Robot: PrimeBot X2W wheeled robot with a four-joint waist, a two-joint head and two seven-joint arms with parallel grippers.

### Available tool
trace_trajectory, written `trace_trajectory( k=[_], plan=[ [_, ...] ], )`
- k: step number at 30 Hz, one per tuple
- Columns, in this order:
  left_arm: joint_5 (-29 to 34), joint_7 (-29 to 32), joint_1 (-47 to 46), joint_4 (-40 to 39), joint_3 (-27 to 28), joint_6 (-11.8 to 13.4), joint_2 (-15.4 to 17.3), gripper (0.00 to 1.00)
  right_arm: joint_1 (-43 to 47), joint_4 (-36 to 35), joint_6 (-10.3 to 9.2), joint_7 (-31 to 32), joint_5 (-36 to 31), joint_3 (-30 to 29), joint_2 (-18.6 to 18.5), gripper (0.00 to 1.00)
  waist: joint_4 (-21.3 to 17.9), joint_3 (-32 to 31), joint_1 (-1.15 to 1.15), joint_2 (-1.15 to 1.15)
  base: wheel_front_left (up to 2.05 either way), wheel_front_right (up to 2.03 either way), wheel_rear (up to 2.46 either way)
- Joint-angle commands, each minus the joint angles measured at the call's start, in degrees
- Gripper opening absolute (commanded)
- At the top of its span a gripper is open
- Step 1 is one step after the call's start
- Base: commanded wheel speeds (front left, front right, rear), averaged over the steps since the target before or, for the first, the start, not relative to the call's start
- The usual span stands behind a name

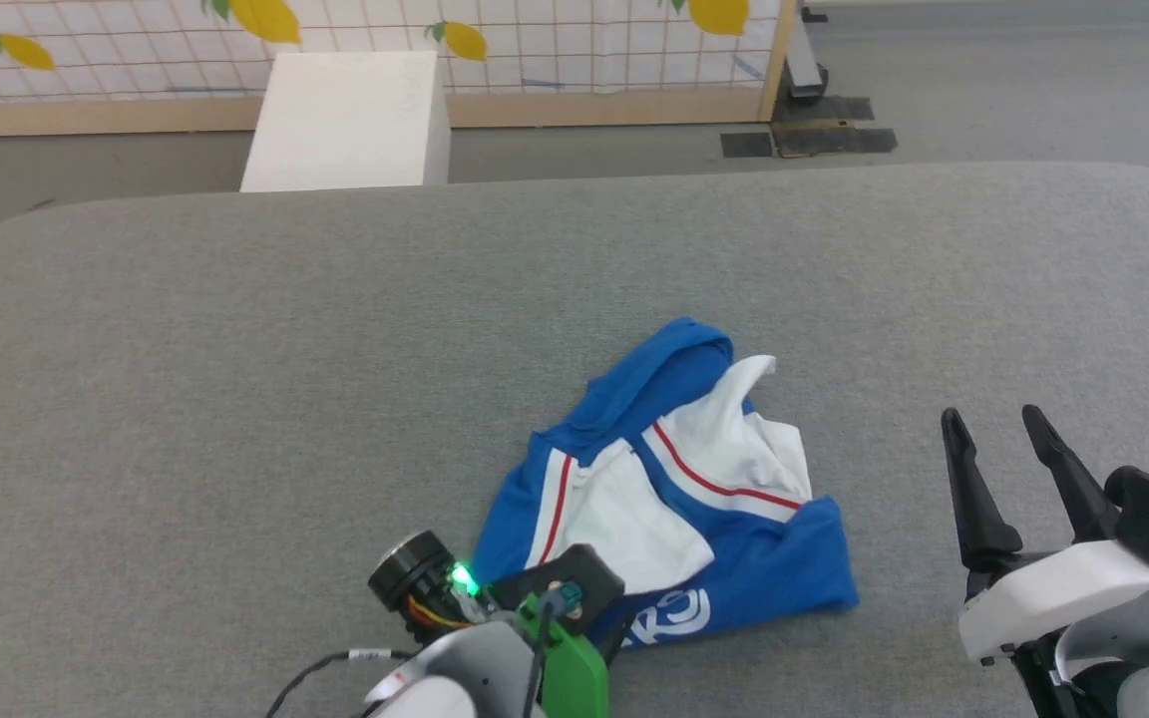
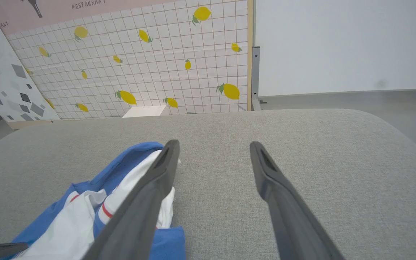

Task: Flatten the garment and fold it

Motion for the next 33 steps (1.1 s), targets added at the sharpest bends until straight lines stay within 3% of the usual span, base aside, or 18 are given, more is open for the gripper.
trace_trajectory(
  k=[1, 6, 7, 8, 9, 13, 17, 24, 28, 32, 33],
  plan=[
    [0.57, 1.18, -1.44, -0.27, -0.19, 0.36, -0.15, 1.00, 0.33, -0.09, -0.09, -0.54, 0.38, 0.19, 0.12, 1.00, -0.70, 0.44, 0.00, 0.00, 0.00, 0.00, 0.00],
    [1.07, 5.13, -3.34, 1.09, -0.21, 1.86, -1.33, 1.00, 0.09, 0.18, -0.09, -0.82, 0.94, 0.68, 0.12, 1.00, -1.54, 0.97, 0.00, 0.00, 0.00, 0.00, 0.00],
    [0.99, 5.44, -3.71, 1.45, -0.19, 2.01, -1.70, 0.96, 0.01, 0.21, -0.09, -0.84, 1.02, 0.73, 0.12, 1.00, -1.63, 1.06, 0.00, 0.00, 0.00, 0.00, 0.00],
    [0.87, 5.63, -4.20, 1.94, -0.13, 2.17, -2.18, 0.07, -0.06, 0.27, -0.09, -0.80, 1.07, 0.82, 0.12, 1.00, -1.71, 1.17, 0.00, 0.00, 0.00, 0.00, 0.00],
    [0.83, 5.91, -4.59, 2.48, -0.22, 2.18, -2.45, 0.00, -0.10, 0.32, -0.09, -0.72, 1.20, 0.95, 0.12, 1.00, -1.74, 1.24, 0.00, 0.00, 0.00, 0.00, 0.00],
    [-1.14, 3.96, -5.80, 3.43, 1.42, 3.15, -4.60, 0.00, -0.34, 0.51, -0.09, -0.78, 2.21, 1.19, 0.12, 1.00, -1.66, 1.49, 0.00, 0.00, 0.00, 0.00, 0.00],
    [-4.88, -2.94, -6.24, 2.77, 8.82, 8.19, -6.11, 0.00, -0.30, 0.72, -0.09, -0.70, 2.55, 1.21, 0.12, 1.00, -0.98, 1.35, 0.00, 0.00, 0.00, 0.00, 0.00],
    [-14.55, -13.75, -0.21, 0.16, 27.62, 18.29, -4.60, 0.00, -0.27, 0.92, -0.09, -0.18, 2.70, 1.43, 0.12, 1.00, 0.57, 0.50, 0.00, 0.00, 0.00, 0.00, 0.00],
    [-19.14, -16.76, 5.75, 1.30, 36.28, 22.04, -3.25, 0.00, -0.12, 1.06, -0.09, 0.43, 2.83, 1.54, 0.12, 1.00, 1.66, 0.25, 0.00, 0.00, 0.00, 0.00, 0.00],
    [-22.36, -17.75, 10.95, 5.01, 41.31, 24.69, -3.52, 0.00, 0.04, 1.27, -0.09, 1.35, 2.69, 1.52, 0.12, 1.00, 2.67, -0.02, 0.00, 0.00, 0.00, 0.00, 0.00],
    [-23.51, -17.68, 12.03, 6.08, 42.28, 25.11, -4.11, 0.05, 0.09, 1.32, -0.09, 1.67, 2.64, 1.48, 0.12, 1.00, 2.92, -0.10, 0.00, 0.00, 0.00, 0.00, 0.00]
  ],
)
